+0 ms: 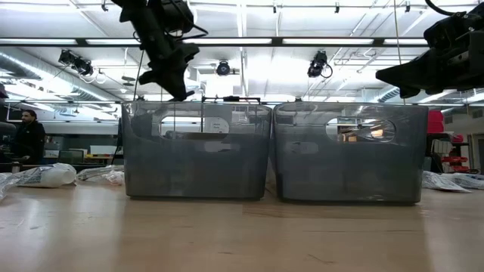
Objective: Pick & Place Travel size toiletries
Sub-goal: Put the blue razor into the white bin
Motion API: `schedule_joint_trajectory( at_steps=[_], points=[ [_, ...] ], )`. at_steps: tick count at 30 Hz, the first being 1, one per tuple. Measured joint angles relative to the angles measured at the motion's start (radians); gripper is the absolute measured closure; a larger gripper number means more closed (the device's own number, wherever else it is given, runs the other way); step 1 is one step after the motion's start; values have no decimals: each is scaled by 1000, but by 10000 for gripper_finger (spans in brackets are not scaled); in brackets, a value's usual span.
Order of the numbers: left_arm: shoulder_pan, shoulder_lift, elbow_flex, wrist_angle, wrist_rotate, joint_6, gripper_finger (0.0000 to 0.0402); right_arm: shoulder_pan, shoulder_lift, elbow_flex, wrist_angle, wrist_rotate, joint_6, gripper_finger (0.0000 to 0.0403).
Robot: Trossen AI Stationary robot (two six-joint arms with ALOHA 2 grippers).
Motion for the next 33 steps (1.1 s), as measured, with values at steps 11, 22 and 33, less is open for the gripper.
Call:
schedule_joint_trajectory(
  at_steps=[11, 22, 33],
  points=[
    [-79, 19, -2, 159, 60, -122, 349, 0, 0, 0, 0, 0, 0, 390],
    [-125, 51, -2, 252, 78, -172, 349, 0, 1, 0, 0, -1, 0, 389],
    [-133, 81, -2, 269, 75, -182, 349, 0, 1, 0, 0, -1, 0, 390]
  ],
)
